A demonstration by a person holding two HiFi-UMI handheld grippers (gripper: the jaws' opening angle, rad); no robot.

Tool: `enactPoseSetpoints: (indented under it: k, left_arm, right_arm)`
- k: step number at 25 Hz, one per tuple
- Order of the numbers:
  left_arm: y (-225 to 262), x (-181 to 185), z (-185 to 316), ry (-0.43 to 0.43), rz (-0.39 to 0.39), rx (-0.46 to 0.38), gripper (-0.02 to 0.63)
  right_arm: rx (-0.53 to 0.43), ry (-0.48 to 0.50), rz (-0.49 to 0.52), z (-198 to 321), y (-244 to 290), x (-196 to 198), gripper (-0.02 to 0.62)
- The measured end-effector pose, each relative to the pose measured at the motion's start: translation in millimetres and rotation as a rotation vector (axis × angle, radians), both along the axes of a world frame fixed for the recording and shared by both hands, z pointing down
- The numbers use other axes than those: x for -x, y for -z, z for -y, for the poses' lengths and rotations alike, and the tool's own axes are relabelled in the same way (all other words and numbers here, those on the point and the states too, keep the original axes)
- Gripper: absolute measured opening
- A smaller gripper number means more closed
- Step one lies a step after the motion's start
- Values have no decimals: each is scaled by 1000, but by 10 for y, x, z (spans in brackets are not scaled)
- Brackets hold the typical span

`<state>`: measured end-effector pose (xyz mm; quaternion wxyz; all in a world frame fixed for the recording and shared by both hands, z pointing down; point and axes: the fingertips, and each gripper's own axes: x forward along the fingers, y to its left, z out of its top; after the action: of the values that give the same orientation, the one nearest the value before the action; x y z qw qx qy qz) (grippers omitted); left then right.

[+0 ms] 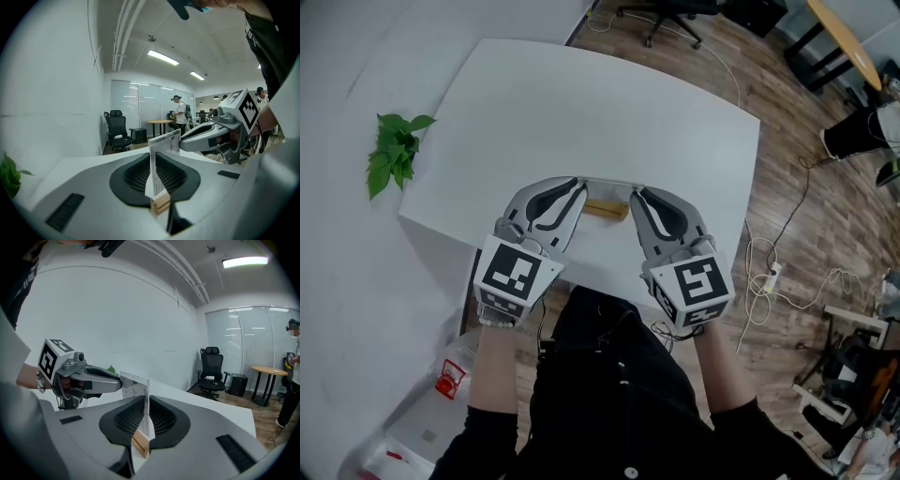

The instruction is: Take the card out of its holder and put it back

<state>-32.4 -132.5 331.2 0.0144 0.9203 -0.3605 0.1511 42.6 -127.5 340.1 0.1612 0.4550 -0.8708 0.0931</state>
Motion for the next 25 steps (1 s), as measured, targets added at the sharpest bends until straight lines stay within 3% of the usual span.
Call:
enactPoseSetpoints:
  k: [25]
  left_arm:
    - [990,71,-195,49,-7,-143,44]
  right_arm:
    - [-186,59,-17,-151,1029,82,63]
